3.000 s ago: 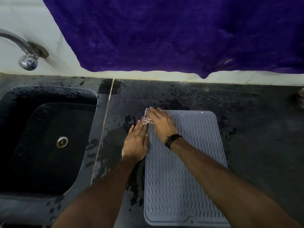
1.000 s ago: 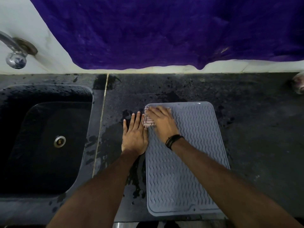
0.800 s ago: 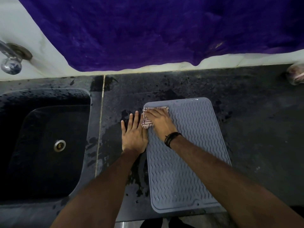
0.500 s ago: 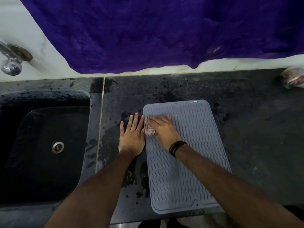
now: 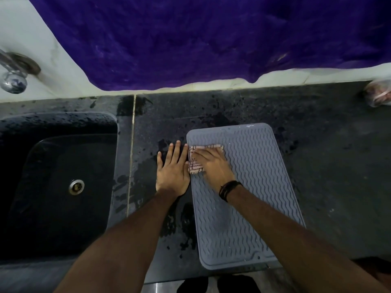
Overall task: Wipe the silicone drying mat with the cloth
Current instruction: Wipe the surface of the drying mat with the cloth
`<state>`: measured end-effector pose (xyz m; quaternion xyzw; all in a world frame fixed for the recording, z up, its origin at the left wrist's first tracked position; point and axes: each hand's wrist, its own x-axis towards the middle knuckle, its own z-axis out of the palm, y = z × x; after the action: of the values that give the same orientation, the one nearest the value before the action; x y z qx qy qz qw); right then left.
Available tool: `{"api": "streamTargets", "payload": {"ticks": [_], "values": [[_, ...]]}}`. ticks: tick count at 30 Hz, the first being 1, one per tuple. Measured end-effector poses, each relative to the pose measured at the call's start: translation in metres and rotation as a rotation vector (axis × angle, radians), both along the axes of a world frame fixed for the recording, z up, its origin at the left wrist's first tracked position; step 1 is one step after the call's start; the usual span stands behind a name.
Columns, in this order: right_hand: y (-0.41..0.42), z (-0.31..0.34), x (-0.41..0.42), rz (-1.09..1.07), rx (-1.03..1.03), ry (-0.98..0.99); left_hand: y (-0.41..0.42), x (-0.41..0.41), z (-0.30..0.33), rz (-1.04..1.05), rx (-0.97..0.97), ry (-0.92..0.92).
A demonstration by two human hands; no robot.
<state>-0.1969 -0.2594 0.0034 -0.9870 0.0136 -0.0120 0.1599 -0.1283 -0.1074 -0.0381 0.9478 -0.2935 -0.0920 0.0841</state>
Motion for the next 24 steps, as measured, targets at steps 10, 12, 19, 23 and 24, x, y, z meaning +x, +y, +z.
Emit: {"api": "streamTargets", "payload": {"ticks": [10, 12, 19, 23, 24], "values": [[0.002, 0.006, -0.021, -0.003, 0.089, -0.07, 0.0, 0.003, -0.007, -0.002, -0.031, -0.015], [-0.002, 0.012, -0.001, -0.041, 0.078, -0.09, -0.002, -0.001, -0.005, 0.01, -0.007, -0.011], [0.004, 0.007, 0.026, 0.034, 0.023, 0.063, 0.009, -0.038, -0.002, 0.065, -0.011, -0.002], [0.005, 0.008, 0.008, 0.073, 0.013, 0.02, 0.01, -0.034, -0.005, 0.06, 0.017, -0.024], [0.006, 0.009, 0.0, 0.086, 0.014, 0.027, 0.011, -0.034, -0.006, 0.05, 0.026, -0.027]]}}
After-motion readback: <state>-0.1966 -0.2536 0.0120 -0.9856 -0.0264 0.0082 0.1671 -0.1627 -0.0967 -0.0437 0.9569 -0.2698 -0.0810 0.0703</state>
